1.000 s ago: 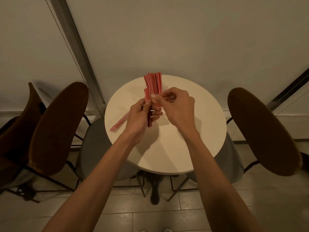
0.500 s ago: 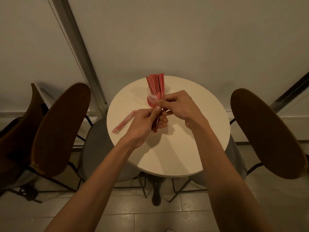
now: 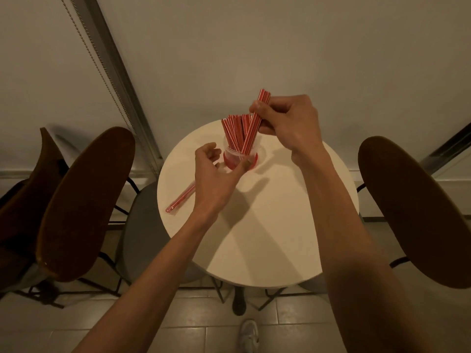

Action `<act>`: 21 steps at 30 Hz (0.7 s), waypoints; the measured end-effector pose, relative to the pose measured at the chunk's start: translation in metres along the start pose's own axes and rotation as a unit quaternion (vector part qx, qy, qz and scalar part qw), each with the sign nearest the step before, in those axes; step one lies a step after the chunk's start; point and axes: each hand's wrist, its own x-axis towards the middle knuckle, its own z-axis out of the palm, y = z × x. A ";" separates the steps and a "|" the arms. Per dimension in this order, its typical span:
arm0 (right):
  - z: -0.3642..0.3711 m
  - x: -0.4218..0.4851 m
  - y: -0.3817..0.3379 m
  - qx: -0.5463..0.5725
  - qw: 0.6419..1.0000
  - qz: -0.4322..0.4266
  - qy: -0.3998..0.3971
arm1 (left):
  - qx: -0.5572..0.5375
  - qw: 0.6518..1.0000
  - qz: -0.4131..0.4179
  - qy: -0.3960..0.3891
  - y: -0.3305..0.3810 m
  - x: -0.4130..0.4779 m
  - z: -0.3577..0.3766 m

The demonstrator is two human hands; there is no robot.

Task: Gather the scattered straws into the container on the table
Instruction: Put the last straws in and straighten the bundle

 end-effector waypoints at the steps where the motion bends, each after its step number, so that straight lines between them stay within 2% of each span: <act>1: 0.000 0.006 0.000 0.000 1.000 -0.005 0.000 | 0.014 1.000 -0.005 -0.003 -0.001 0.005 0.003; 7: 0.008 0.039 0.010 -0.036 0.999 0.002 -0.035 | 0.036 0.998 -0.016 -0.040 -0.001 0.035 0.019; 12: 0.020 0.055 0.026 -0.095 0.991 0.004 -0.099 | 0.032 0.998 -0.016 -0.051 -0.006 0.056 0.031; 16: 0.030 0.058 0.034 -0.123 0.982 0.018 -0.143 | 0.043 0.998 -0.016 -0.046 -0.013 0.065 0.038; 21: 0.047 0.055 0.051 -0.181 0.972 0.018 -0.150 | 0.082 0.996 -0.017 -0.032 -0.021 0.070 0.041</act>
